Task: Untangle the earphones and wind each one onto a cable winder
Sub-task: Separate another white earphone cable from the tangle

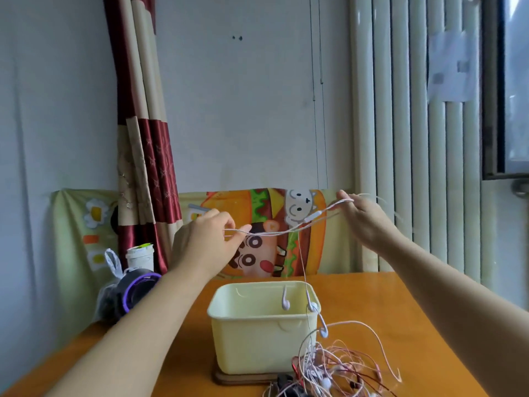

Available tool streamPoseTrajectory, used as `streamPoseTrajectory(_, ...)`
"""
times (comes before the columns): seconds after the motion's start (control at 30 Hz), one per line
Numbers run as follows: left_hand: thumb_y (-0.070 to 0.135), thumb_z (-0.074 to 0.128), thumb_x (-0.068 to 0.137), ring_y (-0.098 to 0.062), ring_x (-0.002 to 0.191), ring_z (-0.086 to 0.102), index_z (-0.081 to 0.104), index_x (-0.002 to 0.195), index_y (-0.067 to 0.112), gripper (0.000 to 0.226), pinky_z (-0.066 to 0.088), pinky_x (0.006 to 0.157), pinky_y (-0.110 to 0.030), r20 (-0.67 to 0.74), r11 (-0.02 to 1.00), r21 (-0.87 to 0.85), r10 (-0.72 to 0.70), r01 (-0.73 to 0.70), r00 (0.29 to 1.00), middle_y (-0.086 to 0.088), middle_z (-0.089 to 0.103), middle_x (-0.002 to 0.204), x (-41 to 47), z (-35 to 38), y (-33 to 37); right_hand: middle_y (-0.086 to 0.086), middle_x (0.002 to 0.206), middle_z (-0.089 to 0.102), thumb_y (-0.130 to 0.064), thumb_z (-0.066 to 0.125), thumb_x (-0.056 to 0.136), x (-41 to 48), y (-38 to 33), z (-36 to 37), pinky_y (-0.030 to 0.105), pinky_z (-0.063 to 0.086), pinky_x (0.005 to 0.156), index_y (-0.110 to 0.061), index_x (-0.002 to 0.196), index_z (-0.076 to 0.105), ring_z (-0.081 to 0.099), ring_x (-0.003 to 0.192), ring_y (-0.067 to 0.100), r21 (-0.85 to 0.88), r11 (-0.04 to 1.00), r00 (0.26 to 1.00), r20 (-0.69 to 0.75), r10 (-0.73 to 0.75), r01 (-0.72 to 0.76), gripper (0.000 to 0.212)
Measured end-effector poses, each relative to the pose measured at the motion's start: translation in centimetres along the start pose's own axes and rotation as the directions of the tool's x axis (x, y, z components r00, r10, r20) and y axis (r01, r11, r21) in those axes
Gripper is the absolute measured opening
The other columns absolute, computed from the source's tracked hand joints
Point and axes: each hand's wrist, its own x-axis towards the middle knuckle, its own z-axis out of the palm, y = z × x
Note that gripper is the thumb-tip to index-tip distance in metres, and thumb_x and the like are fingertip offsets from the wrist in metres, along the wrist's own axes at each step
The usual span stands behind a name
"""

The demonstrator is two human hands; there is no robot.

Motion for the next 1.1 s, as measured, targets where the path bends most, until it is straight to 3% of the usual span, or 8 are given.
streamPoseTrajectory(0.13,0.060,0.057,0.086,-0.017,0.079,0.057,0.068,0.083,0.029,0.033,0.044,0.087,-0.035,0.096,0.994,0.108,0.002,-0.013,0.995,0.013,0.054,0.101,0.3,0.0,-0.9,0.009,0.103,0.065,-0.032,0.030,0.103,1.2,-1.6,0.4,0.022,0.037,0.065,-0.005,0.107,0.068,0.057,0.098,0.025,-0.059,0.998,0.999,0.037,-0.017,0.019,0.047)
streamPoseTrajectory(0.23,0.048,0.043,0.099,-0.015,0.089,0.057,0.066,0.074,0.022,0.042,0.041,0.091,-0.032,0.335,0.948,-0.235,-0.129,0.215,0.933,0.009,0.061,0.103,0.3,-0.2,-0.7,0.014,0.119,0.064,-0.035,0.029,0.103,1.2,-2.2,1.0,0.036,0.049,0.080,-0.011,0.103,0.069,0.061,0.103,0.030,0.032,0.997,0.994,0.092,0.064,-0.067,0.047)
streamPoseTrajectory(0.33,0.037,0.037,0.104,-0.011,0.075,0.046,0.067,0.070,0.014,0.051,0.036,0.077,-0.032,0.622,0.442,-0.639,-0.185,0.630,0.761,0.006,0.066,0.082,-0.2,-0.2,0.7,0.011,0.098,0.068,-0.036,0.024,0.104,0.8,-2.5,1.9,0.032,0.054,0.068,-0.011,0.086,0.065,0.064,0.086,0.023,0.219,0.963,0.970,0.217,0.107,-0.155,0.051)
streamPoseTrajectory(0.43,0.030,0.038,0.104,-0.014,0.063,0.046,0.067,0.062,0.011,0.054,0.035,0.062,-0.028,0.705,-0.018,-0.701,-0.163,0.713,0.690,-0.009,0.068,0.087,-1.1,1.2,1.9,0.014,0.092,0.069,-0.038,0.024,0.103,0.0,-2.5,3.1,0.031,0.056,0.070,-0.004,0.090,0.066,0.066,0.088,0.026,0.371,0.887,0.932,0.329,0.151,-0.274,0.055)
streamPoseTrajectory(0.63,0.038,0.042,0.088,-0.023,0.089,0.058,0.073,0.084,0.012,0.041,0.045,0.086,-0.037,0.834,-0.139,-0.486,0.223,0.863,0.505,-0.012,0.074,0.095,-5.6,3.6,5.6,0.010,0.094,0.069,-0.038,0.028,0.103,-1.4,-2.4,5.8,0.039,0.053,0.081,-0.011,0.083,0.066,0.063,0.100,0.026,0.451,0.818,0.889,0.432,0.149,-0.357,0.050)
streamPoseTrajectory(0.73,0.037,0.045,0.083,-0.029,0.096,0.068,0.068,0.074,0.009,0.037,0.039,0.104,-0.048,0.830,-0.159,-0.401,0.354,0.902,0.432,-0.013,0.072,0.092,-7.8,4.5,6.7,0.007,0.094,0.069,-0.038,0.027,0.103,-2.2,-1.9,6.3,0.034,0.053,0.079,-0.011,0.084,0.067,0.064,0.098,0.022,0.423,0.843,0.886,0.446,0.125,-0.332,0.052)
streamPoseTrajectory(0.87,0.028,0.044,0.087,-0.015,0.049,0.051,0.058,0.059,0.011,0.035,0.054,0.062,-0.030,0.883,-0.197,-0.296,0.317,0.935,0.346,-0.002,0.052,0.059,-9.1,5.1,6.6,0.014,0.105,0.069,-0.032,0.026,0.104,-3.3,-0.4,6.1,0.026,0.051,0.080,-0.004,0.094,0.068,0.063,0.098,0.020,0.328,0.908,0.910,0.397,0.119,-0.262,0.052)
streamPoseTrajectory(1.1,0.022,0.027,0.103,-0.013,0.058,0.054,0.066,0.083,0.009,0.046,0.053,0.059,-0.027,0.974,0.338,-0.200,0.173,0.919,0.149,-0.007,0.065,0.086,-10.0,6.1,3.9,0.010,0.093,0.068,-0.034,0.025,0.104,-5.9,2.0,6.3,0.034,0.053,0.076,-0.005,0.094,0.066,0.063,0.093,0.024,0.048,0.936,0.773,0.579,0.259,-0.349,0.051)
